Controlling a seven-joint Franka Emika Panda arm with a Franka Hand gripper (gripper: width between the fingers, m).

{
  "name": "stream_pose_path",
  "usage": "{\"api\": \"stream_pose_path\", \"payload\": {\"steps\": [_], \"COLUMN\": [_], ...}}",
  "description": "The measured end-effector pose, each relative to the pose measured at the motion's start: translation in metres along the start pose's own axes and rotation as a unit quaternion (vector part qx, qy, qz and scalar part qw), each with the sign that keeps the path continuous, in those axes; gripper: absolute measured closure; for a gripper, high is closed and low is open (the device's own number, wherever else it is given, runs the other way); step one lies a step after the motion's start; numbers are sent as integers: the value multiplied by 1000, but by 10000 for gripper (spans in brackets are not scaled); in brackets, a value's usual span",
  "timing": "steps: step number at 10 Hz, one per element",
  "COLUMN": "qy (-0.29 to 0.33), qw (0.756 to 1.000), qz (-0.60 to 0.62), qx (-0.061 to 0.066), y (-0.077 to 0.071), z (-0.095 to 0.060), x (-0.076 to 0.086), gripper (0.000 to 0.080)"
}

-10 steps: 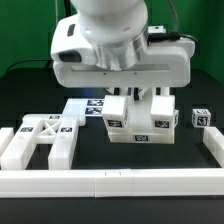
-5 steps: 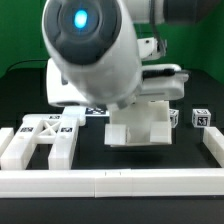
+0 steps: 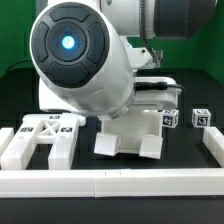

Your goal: Assemble chair

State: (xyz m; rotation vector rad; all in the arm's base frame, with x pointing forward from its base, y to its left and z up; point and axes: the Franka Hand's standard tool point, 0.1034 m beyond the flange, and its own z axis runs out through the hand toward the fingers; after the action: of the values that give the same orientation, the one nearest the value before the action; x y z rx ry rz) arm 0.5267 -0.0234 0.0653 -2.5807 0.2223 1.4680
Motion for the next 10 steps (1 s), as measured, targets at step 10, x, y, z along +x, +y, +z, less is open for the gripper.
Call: {"api": "stream_pose_path", "payload": {"steps": [10], "qy": [7], "qw": [1000], "qz": [15], "qx": [22], "y": [29], "z": [-5], "x": [5], "gripper": [150]}}
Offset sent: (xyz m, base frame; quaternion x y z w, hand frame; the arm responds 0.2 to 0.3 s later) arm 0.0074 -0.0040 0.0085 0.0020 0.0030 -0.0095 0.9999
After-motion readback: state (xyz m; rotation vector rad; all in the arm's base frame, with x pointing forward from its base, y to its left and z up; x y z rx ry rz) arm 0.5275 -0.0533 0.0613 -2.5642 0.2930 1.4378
